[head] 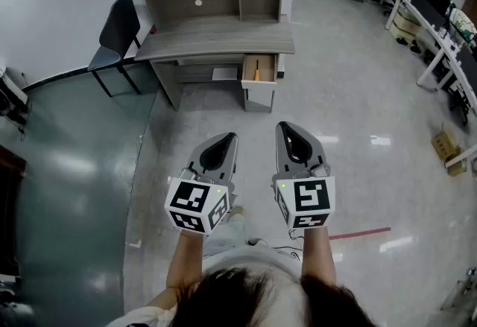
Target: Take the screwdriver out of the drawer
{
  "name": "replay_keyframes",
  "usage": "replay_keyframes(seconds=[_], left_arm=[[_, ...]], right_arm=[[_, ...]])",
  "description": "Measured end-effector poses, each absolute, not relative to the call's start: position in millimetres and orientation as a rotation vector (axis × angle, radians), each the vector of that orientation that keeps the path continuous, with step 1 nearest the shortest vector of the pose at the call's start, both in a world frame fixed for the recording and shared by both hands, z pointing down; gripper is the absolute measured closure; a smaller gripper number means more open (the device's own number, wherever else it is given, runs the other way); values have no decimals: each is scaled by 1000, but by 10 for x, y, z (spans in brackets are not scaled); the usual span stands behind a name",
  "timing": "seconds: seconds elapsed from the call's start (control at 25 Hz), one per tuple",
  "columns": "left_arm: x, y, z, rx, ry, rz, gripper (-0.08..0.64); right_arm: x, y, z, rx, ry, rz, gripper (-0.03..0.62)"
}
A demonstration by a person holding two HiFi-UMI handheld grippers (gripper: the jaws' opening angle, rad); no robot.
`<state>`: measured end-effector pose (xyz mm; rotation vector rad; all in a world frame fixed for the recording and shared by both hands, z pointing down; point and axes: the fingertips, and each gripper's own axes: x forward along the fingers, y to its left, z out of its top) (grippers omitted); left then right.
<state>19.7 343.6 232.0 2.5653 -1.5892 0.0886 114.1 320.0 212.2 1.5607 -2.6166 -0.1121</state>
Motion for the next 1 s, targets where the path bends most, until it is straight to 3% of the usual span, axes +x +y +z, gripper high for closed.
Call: replay_keyframes(seconds=[1.0], left_arm=[[-585,2097,2487,2572,-1514,101,541]], right_arm=[[525,1849,2257,1647,-2576,2,566]])
